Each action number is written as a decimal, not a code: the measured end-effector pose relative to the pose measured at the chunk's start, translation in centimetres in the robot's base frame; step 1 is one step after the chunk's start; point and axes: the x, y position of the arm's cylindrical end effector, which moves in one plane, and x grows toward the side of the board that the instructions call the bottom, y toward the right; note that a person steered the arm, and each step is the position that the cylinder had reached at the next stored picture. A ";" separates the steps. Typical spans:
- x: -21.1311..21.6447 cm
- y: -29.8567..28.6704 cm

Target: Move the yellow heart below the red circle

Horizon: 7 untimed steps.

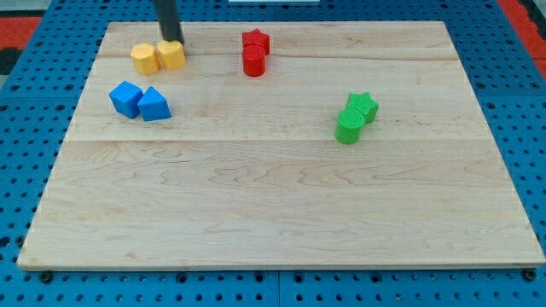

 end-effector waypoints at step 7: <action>12.8 -1.5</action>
